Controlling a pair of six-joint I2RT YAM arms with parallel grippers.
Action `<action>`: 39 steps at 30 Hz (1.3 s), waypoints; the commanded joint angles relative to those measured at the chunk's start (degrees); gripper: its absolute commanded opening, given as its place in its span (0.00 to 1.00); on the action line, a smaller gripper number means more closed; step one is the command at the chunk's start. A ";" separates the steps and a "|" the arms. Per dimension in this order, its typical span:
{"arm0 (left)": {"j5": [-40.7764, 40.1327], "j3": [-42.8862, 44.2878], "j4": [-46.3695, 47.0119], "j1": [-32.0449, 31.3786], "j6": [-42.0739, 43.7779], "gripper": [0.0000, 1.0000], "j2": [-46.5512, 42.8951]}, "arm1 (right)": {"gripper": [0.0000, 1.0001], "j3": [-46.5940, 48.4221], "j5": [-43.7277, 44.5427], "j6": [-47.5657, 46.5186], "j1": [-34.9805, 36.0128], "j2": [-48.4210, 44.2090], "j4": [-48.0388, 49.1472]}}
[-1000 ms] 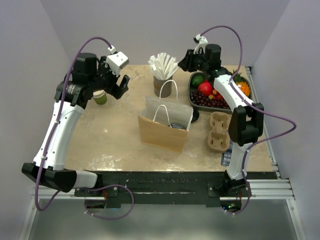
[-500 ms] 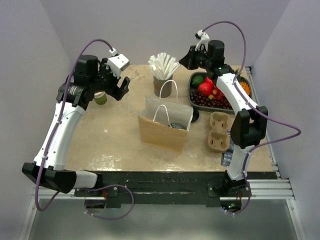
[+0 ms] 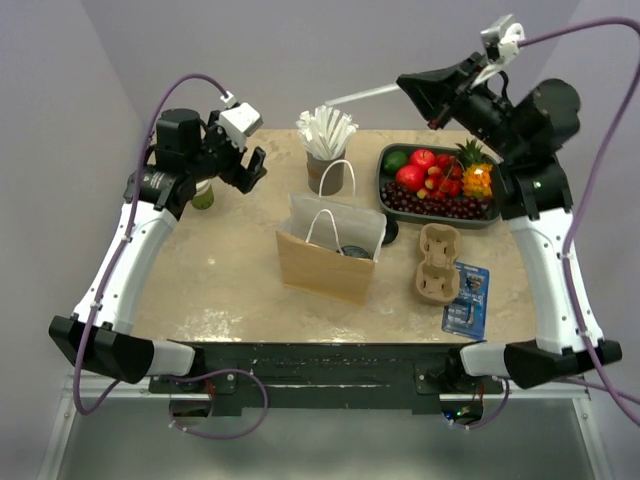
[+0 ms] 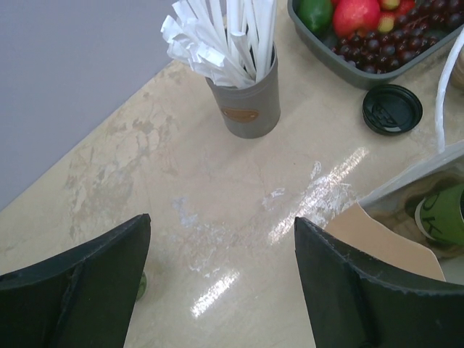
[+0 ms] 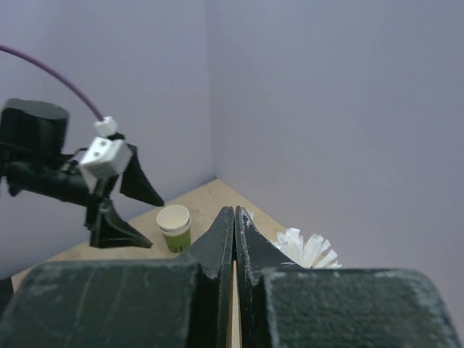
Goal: Pack the takeout coffee
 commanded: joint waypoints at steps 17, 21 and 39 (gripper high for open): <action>4.27 -0.27 6.70 0.51 -3.89 0.84 0.86 | 0.00 -12.36 -8.30 -3.53 -0.09 -13.37 -23.21; 3.74 0.08 6.08 0.51 -3.28 0.84 0.60 | 0.00 -12.10 -8.73 -2.92 -0.01 -13.29 -22.24; 2.86 0.08 5.82 0.51 -3.10 0.84 0.51 | 0.00 -5.50 -14.71 4.74 -0.01 -12.15 -15.63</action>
